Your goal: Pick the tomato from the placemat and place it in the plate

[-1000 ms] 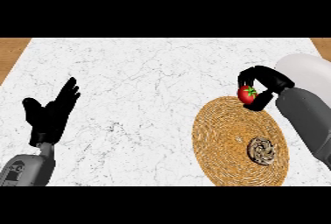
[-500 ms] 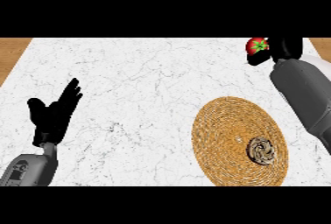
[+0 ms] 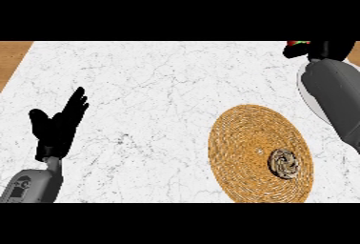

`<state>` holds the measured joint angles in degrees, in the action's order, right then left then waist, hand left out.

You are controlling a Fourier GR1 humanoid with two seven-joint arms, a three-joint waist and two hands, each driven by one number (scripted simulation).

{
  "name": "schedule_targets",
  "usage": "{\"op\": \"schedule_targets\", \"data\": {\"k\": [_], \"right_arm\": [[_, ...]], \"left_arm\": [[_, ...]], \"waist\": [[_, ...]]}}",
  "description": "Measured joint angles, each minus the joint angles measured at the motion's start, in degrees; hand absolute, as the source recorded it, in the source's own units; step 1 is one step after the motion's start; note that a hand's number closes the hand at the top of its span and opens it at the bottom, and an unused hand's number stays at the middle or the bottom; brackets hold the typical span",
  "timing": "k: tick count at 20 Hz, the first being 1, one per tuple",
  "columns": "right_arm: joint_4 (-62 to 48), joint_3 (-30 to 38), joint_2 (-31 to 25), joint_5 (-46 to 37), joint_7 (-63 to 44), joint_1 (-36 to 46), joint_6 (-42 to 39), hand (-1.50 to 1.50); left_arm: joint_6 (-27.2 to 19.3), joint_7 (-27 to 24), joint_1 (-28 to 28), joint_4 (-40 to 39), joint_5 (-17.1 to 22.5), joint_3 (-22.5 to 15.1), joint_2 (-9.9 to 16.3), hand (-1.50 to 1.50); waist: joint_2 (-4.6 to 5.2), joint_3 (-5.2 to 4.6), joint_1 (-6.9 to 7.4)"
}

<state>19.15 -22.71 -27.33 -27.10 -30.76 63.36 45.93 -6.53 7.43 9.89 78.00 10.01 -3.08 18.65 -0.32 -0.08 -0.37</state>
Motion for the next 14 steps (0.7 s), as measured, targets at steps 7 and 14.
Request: {"op": "schedule_targets", "data": {"k": [7, 14], "right_arm": [[3.82, 4.79, -7.07, 1.95, 1.95, -7.96, 0.63, 1.5], [0.98, 9.99, -11.13, 4.76, 9.55, -13.68, -3.55, 1.5]], "left_arm": [[0.13, 1.62, -0.36, 2.18, -0.81, 0.26, -0.33, 0.0], [0.8, 1.78, 0.98, 1.54, -1.75, 0.73, -1.02, 0.0]], "waist": [[0.15, 0.08, 0.14], [0.51, 0.11, 0.8]]}}
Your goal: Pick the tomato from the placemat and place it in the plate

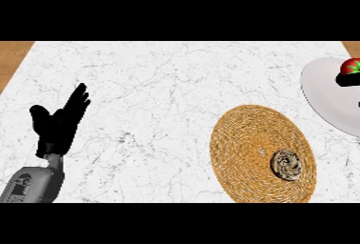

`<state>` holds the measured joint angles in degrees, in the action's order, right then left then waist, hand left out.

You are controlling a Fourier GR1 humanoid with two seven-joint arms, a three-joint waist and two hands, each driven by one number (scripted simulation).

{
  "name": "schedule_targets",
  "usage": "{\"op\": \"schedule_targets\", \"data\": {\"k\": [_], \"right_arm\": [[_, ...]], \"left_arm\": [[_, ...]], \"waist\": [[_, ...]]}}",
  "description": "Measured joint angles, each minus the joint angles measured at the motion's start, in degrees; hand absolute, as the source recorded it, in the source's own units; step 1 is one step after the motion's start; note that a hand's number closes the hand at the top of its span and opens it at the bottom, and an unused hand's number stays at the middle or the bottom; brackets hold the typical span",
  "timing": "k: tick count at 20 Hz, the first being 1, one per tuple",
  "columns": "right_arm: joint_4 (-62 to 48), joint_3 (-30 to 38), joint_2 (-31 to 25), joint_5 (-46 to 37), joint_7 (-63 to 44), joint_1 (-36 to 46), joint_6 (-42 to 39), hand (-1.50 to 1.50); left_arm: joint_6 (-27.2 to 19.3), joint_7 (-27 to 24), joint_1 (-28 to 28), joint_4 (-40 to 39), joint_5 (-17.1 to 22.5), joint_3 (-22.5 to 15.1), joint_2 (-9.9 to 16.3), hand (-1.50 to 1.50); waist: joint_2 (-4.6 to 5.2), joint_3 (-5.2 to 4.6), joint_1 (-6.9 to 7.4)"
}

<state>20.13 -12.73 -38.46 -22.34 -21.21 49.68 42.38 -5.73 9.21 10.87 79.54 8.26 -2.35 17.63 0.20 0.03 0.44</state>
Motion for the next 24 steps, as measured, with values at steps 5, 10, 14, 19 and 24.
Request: {"op": "schedule_targets", "data": {"k": [5, 10, 14, 19, 24], "right_arm": [[-1.53, 5.73, -1.57, 6.0, 6.69, -3.14, -7.7, -1.5], [-3.18, 10.34, -2.37, 9.81, 16.33, -5.7, -12.87, -1.5], [-2.32, 12.7, -2.63, 10.71, 23.69, -6.28, -10.33, -1.5], [4.06, 17.45, -1.3, 15.42, 33.98, -6.07, -9.13, -1.5], [9.76, 22.95, -0.97, 21.96, 35.25, -6.58, -12.44, -1.5]], "left_arm": [[0.02, -0.65, 0.13, -0.29, -0.32, 0.31, -0.67, 0.0], [0.95, 0.48, -0.2, 0.66, -0.26, 0.77, -0.42, 0.0], [1.44, -0.16, -0.77, 0.78, -0.43, 1.17, -0.64, 0.0], [1.46, -0.52, -0.62, -0.11, -0.61, 1.82, -0.62, 0.0], [1.4, -0.12, -1.76, 0.73, -0.82, 1.99, -0.9, 0.0]], "waist": [[0.17, 0.09, 0.18], [0.23, 0.11, 0.53], [0.21, 0.1, 0.57], [-0.06, 0.08, -0.1], [-0.37, -0.01, -0.64]]}}
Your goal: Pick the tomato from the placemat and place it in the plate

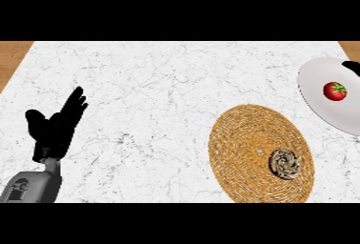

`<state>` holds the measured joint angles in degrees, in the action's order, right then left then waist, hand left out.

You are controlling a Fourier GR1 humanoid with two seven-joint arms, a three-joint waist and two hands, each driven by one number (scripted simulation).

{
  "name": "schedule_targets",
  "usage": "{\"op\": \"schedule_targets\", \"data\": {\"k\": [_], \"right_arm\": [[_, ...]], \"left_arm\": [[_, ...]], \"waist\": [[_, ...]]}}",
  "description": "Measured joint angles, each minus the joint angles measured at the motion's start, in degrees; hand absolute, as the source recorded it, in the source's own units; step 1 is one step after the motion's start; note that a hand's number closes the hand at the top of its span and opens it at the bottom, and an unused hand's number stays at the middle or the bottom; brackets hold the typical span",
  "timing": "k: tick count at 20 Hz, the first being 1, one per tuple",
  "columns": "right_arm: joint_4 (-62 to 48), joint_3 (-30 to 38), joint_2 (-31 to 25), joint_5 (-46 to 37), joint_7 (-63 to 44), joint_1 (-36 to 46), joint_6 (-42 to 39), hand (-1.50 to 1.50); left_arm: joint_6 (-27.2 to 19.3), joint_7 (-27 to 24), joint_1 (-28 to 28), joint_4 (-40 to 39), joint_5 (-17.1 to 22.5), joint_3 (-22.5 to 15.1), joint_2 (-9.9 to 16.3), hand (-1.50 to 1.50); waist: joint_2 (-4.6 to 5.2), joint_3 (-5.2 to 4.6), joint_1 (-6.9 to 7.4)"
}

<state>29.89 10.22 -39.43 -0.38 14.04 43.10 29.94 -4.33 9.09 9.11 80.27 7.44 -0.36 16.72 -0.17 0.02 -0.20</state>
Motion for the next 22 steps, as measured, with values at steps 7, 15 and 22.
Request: {"op": "schedule_targets", "data": {"k": [7, 15, 22], "right_arm": [[6.02, 5.9, 0.1, 9.42, -3.46, -5.11, -10.98, -1.5], [7.83, 10.42, -1.57, 12.74, 2.32, -12.34, -17.03, -1.5], [7.41, 13.13, -3.57, 13.82, 4.84, -17.06, -19.82, -1.5]], "left_arm": [[0.62, -0.17, -0.97, 0.84, -0.04, 0.91, 0.25, 0.0], [1.47, 0.04, 0.49, 0.04, -1.5, 1.88, -0.86, 0.0], [1.15, 2.18, 1.79, 0.77, -3.04, 1.93, -2.56, 0.0]], "waist": [[-0.11, -0.04, -0.38], [0.16, -0.02, 0.15], [0.18, 0.0, 0.22]]}}
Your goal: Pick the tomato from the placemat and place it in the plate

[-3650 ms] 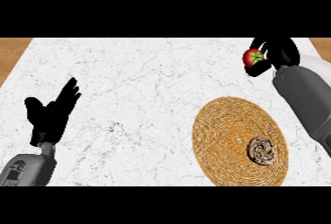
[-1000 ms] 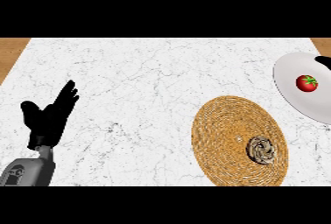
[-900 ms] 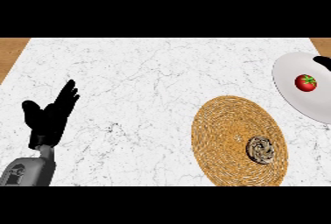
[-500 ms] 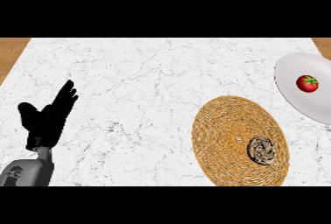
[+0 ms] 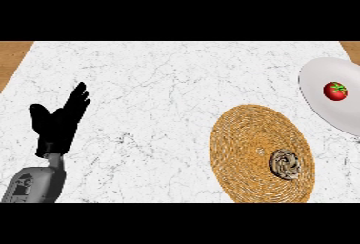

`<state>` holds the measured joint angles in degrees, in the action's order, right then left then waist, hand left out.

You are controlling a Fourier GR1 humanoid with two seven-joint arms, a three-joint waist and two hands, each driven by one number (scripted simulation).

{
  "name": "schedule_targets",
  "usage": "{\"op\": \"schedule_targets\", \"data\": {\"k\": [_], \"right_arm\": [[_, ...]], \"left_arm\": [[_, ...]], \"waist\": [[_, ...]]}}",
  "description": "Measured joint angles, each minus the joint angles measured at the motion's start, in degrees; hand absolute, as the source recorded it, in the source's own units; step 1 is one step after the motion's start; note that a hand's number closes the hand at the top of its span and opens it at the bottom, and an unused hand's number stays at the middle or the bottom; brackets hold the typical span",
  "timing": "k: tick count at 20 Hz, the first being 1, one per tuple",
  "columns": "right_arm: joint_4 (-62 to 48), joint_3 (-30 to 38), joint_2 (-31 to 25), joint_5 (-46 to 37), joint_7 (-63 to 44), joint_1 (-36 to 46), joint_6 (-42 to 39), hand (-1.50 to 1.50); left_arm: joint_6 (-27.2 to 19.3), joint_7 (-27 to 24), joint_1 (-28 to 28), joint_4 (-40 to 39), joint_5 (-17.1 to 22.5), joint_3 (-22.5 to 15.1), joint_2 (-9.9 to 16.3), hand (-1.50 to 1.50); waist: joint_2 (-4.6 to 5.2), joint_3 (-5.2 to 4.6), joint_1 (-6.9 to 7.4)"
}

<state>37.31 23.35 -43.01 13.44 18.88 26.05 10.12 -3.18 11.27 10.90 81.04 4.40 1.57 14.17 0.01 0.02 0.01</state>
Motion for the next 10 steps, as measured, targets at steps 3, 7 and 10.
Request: {"op": "schedule_targets", "data": {"k": [3, 7, 10], "right_arm": [[1.2, 0.89, -1.0, 0.38, 0.02, -2.17, -0.94, -1.5], [-0.53, 1.84, -2.16, 0.2, 1.32, -4.24, -2.45, -1.5], [-0.28, 1.87, -3.43, -0.17, -0.36, -4.93, -3.03, -1.5]], "left_arm": [[0.28, -1.87, -0.38, -1.16, -0.82, 0.4, -0.47, 0.0], [1.28, -1.81, -0.49, -1.21, -0.9, 1.17, -0.46, 0.0], [1.42, -1.47, -1.07, -0.59, -1.28, 1.14, -1.14, 0.0]], "waist": [[-0.01, -0.02, -0.03], [0.02, 0.0, 0.05], [0.0, -0.01, 0.07]]}}
